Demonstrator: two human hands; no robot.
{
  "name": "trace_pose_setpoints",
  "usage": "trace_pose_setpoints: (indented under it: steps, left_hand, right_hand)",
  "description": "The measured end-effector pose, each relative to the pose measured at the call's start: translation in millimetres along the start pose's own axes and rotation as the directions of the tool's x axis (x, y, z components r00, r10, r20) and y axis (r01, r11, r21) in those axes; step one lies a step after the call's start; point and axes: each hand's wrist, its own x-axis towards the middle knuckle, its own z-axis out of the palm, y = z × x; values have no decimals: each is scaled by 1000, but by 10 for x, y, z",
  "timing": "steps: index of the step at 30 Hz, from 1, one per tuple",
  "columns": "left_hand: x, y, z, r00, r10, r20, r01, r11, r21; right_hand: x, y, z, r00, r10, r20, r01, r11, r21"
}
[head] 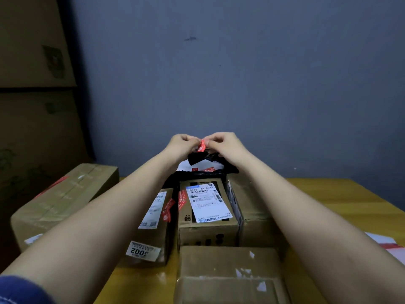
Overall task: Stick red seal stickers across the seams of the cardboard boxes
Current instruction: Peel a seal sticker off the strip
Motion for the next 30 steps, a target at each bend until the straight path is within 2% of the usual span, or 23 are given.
trace_pose_setpoints:
  steps: [2, 5, 9, 10, 11, 13, 14, 15, 17, 18, 21, 23, 25, 27, 29, 30]
  left_hand:
    - [50, -33, 8, 998, -57, 27, 56, 998, 15]
    - [113, -68, 46, 995, -93, 21, 92, 995, 40]
    - [198, -117, 116, 996, -61, -70, 63, 998, 25]
    - [232, -155, 137, 994, -17, -113, 28, 995, 95]
    - [263, -198, 148, 987, 51, -151, -9, 965, 262]
    - [263, -265, 162, 967, 196, -163, -48, 768, 639]
    - [263, -298, 159, 961, 251, -117, -93, 692, 716]
    - [277, -332, 154, 958, 284, -50, -159, 664, 730]
    - [278, -342, 138, 947, 319, 37, -251, 665, 703]
    - [272, -324, 133, 945, 328, 20, -249, 674, 696]
    - [318, -267, 131, 961, 252, -118, -130, 782, 610]
    - [340, -256, 158, 979, 162, -125, -77, 859, 507]
    - [366, -271, 195, 990, 76, -115, -36, 949, 314]
    - [401, -296, 225, 993, 11, -116, 9, 986, 166]
    - [442, -326, 266, 993, 9, -121, 6, 992, 123]
    - [452, -330, 284, 991, 27, -130, -8, 989, 145]
  right_hand:
    - [60, 70, 41, 1000, -19, -2, 19, 995, -99]
    - [147, 116, 98, 998, -31, -52, 22, 987, -160]
    - [173, 96, 118, 994, -32, -104, -23, 876, -481]
    - [175, 90, 134, 992, -39, -116, -28, 852, -522]
    - [179, 91, 153, 991, -43, -127, -33, 838, -544]
    - [197, 105, 177, 989, -26, -144, -57, 837, -545]
    - [204, 119, 179, 990, -8, -140, -67, 849, -524]
    - [212, 135, 173, 992, 9, -129, -72, 867, -493]
    - [219, 157, 152, 994, 29, -108, -73, 901, -429]
    - [220, 161, 137, 994, 27, -110, -70, 912, -404]
    - [232, 181, 121, 991, 41, -129, -83, 937, -339]
    - [270, 233, 156, 989, 70, -127, -107, 943, -314]
    - [304, 270, 190, 992, 63, -114, -104, 907, -407]
    - [321, 276, 212, 997, 42, -70, -75, 805, -588]
    - [328, 278, 231, 999, 36, -34, -49, 722, -690]
    - [339, 281, 237, 999, 45, -25, -50, 715, -697]
